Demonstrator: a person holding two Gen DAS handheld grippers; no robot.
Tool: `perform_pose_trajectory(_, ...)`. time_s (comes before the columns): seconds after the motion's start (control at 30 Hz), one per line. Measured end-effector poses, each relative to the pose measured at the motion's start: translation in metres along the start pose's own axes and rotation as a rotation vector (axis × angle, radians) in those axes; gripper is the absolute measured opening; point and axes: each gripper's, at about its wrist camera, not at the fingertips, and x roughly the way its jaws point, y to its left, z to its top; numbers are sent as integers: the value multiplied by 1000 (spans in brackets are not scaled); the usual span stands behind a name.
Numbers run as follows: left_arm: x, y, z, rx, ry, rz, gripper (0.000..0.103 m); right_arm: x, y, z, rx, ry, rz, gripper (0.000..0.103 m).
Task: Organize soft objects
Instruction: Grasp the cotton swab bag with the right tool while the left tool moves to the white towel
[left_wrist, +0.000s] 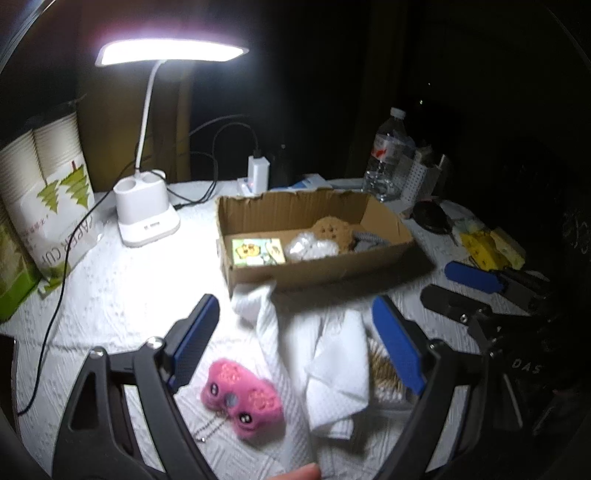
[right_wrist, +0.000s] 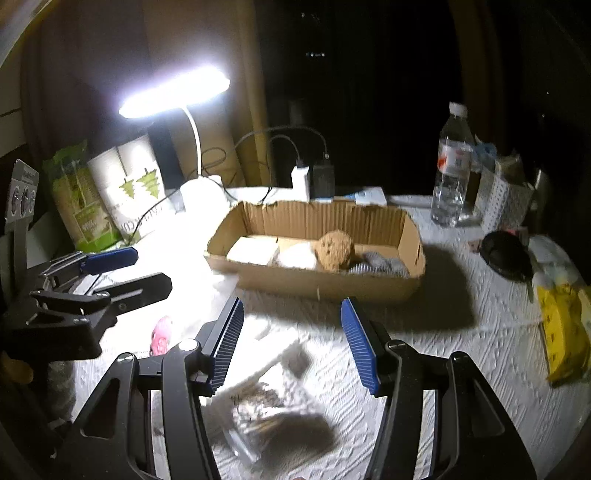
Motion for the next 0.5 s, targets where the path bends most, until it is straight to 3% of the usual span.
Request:
perform_pose_trajectory(0.33,-3,4,-34,-18,37,-3,86,12,5,-41,17,86,10,61)
perform_pose_trajectory(0.5,-2,6,-46,-23,58,5,86,28,8,-60,20,141,25,75)
